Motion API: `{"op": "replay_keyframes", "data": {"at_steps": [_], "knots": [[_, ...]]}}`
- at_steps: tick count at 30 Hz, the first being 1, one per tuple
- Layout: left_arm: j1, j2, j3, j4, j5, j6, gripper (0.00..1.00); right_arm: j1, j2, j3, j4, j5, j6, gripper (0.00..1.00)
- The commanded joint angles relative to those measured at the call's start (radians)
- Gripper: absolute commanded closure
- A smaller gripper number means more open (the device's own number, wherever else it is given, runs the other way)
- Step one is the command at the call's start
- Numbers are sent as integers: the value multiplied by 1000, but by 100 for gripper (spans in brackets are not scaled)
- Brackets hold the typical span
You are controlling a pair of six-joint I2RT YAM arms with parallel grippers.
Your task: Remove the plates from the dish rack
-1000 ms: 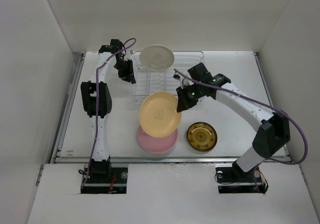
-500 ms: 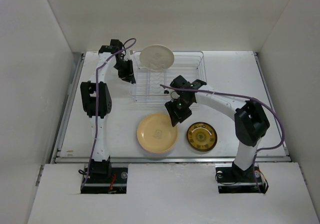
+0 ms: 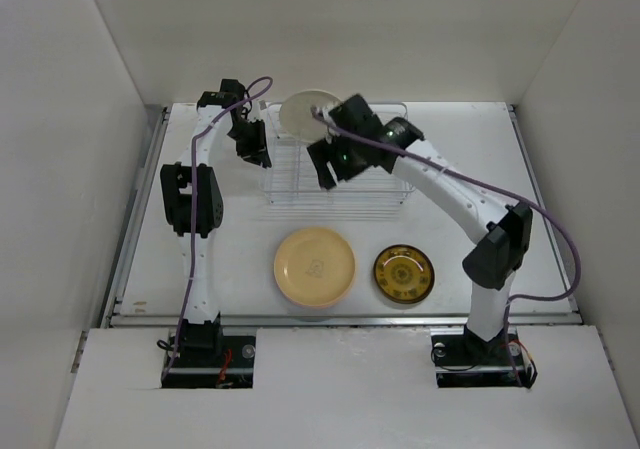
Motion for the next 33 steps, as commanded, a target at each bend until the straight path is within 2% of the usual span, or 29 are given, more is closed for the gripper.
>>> {"op": "replay_keyframes", "data": {"at_steps": [1,3,8,12,15,19,24,26,30,33], "knots": [[29,21,9,-109,-47,32,100,-39,89,303,156,299,-78,23],[29,21,27,-110,-47,42,100,-67,171,375,243,357,-159,23],[29,41,28,-120,-81,65,100,-180,449,657,460,186,-220,22],[29,51,28,-139,-90,84,100,-216,527,644,685,101,-220,13],[29,71,28,-148,-90,85,100,-242,593,633,796,49,-220,13],[29,94,28,-169,-81,85,100,-251,684,706,821,63,-220,15],[29,104,28,-169,-60,85,100,-251,646,635,841,-35,-210,46],[29,116,28,-169,-60,85,100,-251,592,556,870,-11,-210,51],[29,127,38,-169,-34,75,100,-251,534,498,879,69,-233,87],[29,127,38,-169,-21,65,100,-251,523,484,870,69,-247,98]]}}
